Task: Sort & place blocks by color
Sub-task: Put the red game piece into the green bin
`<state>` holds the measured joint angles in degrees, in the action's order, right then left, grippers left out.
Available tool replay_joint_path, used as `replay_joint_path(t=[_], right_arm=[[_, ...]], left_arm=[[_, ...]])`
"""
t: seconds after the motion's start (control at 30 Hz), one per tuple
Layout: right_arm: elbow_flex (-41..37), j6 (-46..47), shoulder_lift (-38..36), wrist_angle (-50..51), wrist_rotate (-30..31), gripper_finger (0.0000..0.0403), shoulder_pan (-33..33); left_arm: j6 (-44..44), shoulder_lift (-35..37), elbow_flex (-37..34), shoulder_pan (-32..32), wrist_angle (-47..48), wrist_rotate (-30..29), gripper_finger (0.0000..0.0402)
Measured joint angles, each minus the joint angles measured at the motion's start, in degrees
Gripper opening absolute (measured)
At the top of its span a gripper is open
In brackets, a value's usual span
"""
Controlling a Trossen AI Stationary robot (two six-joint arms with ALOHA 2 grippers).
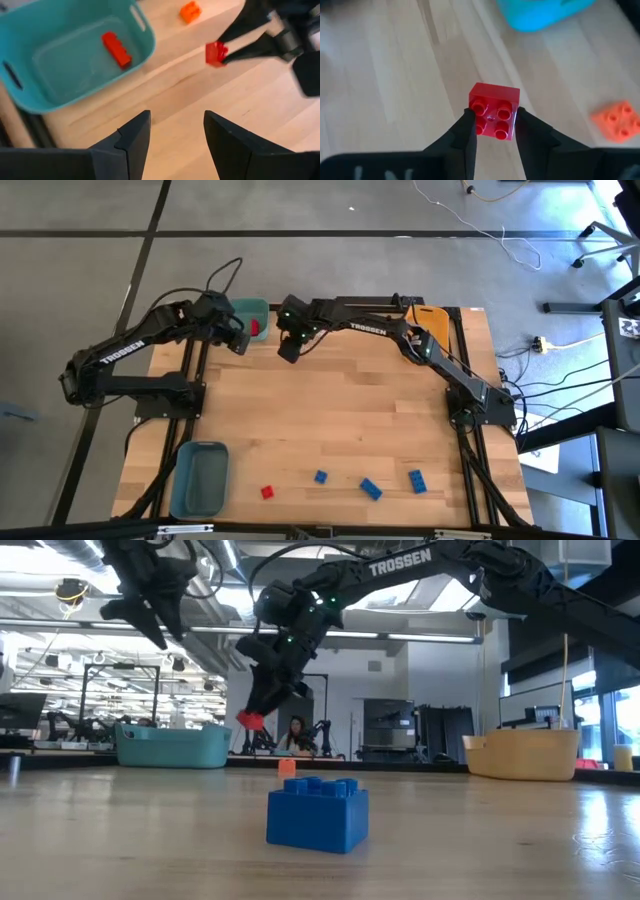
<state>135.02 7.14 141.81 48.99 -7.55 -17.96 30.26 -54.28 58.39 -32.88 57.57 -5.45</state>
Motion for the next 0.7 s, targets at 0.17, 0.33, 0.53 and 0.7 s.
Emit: replay_joint_path(t=[0.17, 0.33, 0.53, 0.7], right_arm=[[0.00, -0.24, -0.02, -6.37, -0.02, 0.0105, -0.01], [0.00, -0.32, -0.03, -14.47, -0.05, 0.0106, -0.70], [-0.01, -0.05, -0.03, -21.88, -1.92, 0.0105, -2.81], [-0.16, 0.31, -0.03, -25.82, -2.51, 0.0106, -4.43]], left_arm=[[0.94, 0.00, 0.00, 0.00, 1.60, -0.02, 0.0177], [1.46, 0.00, 0.00, 0.00, 2.15, -0.02, 0.0177], [3.50, 1.19, 0.00, 0.00, 2.39, -2.74, 0.0177], [5.57, 3.63, 0.00, 0.00, 2.08, -5.13, 0.0177]])
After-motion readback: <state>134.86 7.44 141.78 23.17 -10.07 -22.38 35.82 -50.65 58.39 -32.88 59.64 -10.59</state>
